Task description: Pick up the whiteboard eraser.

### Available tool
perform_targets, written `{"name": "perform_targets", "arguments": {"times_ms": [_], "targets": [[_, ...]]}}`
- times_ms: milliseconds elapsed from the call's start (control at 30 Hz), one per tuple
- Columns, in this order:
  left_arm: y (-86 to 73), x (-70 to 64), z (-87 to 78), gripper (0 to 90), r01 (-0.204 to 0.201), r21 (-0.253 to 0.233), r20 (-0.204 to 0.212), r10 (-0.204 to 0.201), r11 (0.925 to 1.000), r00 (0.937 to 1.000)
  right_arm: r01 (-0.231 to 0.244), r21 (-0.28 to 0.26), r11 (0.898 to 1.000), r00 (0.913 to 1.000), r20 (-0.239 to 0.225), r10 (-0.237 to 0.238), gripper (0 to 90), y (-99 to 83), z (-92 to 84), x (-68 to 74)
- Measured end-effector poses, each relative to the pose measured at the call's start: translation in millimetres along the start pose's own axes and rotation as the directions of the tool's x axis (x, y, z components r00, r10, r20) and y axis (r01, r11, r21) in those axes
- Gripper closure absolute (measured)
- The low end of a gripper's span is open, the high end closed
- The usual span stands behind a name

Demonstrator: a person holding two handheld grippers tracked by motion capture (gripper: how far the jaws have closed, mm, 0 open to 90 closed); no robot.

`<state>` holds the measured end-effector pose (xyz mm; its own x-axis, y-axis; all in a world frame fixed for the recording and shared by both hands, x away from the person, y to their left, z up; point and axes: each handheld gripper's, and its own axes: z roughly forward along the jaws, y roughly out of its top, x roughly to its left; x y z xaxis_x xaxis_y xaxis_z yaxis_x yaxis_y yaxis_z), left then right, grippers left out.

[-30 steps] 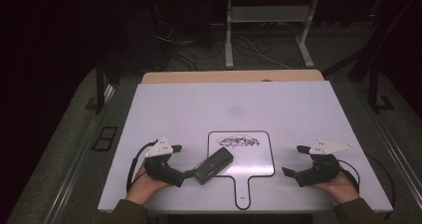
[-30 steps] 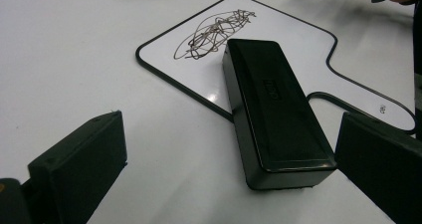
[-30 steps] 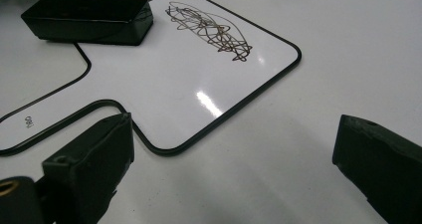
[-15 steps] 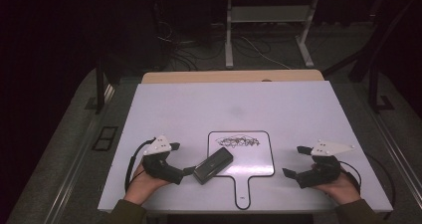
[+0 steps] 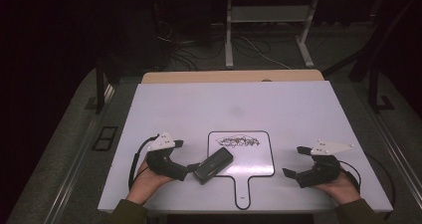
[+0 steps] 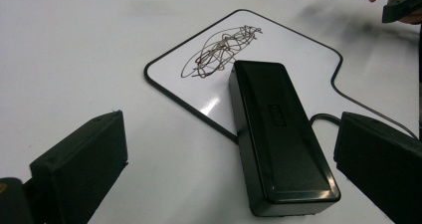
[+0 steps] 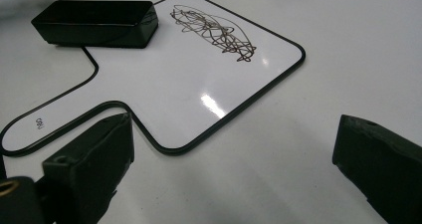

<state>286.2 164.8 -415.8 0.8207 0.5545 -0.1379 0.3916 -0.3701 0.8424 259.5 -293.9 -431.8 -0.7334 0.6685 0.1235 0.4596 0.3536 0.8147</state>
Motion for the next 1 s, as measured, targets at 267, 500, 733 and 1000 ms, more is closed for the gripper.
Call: {"name": "perform_targets", "arguments": {"times_ms": [267,500,733,1000], "targets": [[6.6,-4.2,5.0,0.0,-0.001,-0.016,0.007,0.001,0.9999,1.0000,-0.003,0.003,1.000,1.0000,0.000,0.003,1.7,0.2,0.0,0.3],[12.9,-6.5,12.3,0.0,-0.009,-0.005,0.009,0.010,0.9999,0.9999,-0.005,0.009,1.000,1.0000,-0.001,0.005,1.7,0.3,0.7,0.0],[18.5,-9.9,16.2,0.0,-0.013,-0.007,0.017,0.013,0.9999,0.9998,-0.004,0.006,1.000,1.0000,0.002,0.004,1.7,-0.2,-0.7,0.0],[29.0,-11.5,23.2,0.0,-0.023,-0.001,0.020,0.023,0.9997,0.9995,-0.004,0.015,1.000,1.0000,-0.005,0.004,1.7,0.0,1.1,0.0]]}}
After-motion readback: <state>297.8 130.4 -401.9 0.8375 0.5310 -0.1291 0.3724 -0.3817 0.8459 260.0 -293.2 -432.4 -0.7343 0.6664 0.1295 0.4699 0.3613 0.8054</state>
